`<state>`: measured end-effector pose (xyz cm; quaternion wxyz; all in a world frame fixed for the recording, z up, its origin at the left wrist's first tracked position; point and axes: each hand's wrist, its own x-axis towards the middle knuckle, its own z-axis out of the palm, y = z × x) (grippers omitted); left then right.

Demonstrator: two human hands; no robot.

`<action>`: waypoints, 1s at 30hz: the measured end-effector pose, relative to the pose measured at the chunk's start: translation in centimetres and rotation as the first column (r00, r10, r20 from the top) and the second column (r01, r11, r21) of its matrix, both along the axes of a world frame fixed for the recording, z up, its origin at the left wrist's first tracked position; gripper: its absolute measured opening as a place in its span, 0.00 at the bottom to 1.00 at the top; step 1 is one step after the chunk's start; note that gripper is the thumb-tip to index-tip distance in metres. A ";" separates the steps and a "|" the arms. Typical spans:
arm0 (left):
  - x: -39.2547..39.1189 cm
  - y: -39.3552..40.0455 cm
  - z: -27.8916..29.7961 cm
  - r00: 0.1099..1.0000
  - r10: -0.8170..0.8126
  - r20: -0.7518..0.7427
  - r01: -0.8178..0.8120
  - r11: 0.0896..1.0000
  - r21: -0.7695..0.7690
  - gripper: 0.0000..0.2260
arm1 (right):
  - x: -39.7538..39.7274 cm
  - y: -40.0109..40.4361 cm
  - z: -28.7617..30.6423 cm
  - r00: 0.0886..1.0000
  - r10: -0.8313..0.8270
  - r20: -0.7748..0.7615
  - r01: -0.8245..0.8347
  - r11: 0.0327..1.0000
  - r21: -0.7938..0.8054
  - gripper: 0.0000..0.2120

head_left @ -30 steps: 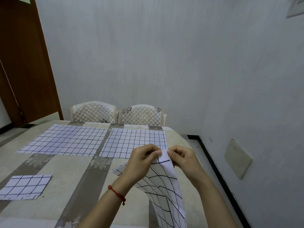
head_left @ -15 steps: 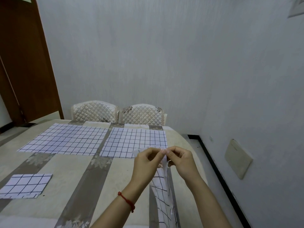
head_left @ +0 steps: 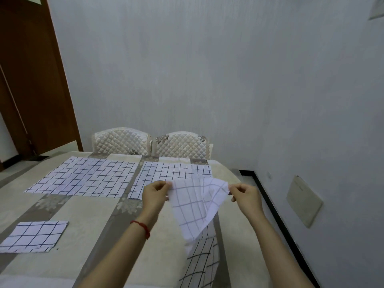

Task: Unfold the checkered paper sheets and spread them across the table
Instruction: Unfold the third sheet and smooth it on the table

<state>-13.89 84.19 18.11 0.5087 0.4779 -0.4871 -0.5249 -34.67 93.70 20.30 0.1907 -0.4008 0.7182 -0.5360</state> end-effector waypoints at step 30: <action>11.4 -7.7 1.1 0.971 0.230 0.065 -0.209 0.947 -0.243 0.05 | -6.3 -2.2 -3.2 0.925 -0.074 0.372 0.232 0.886 -0.401 0.11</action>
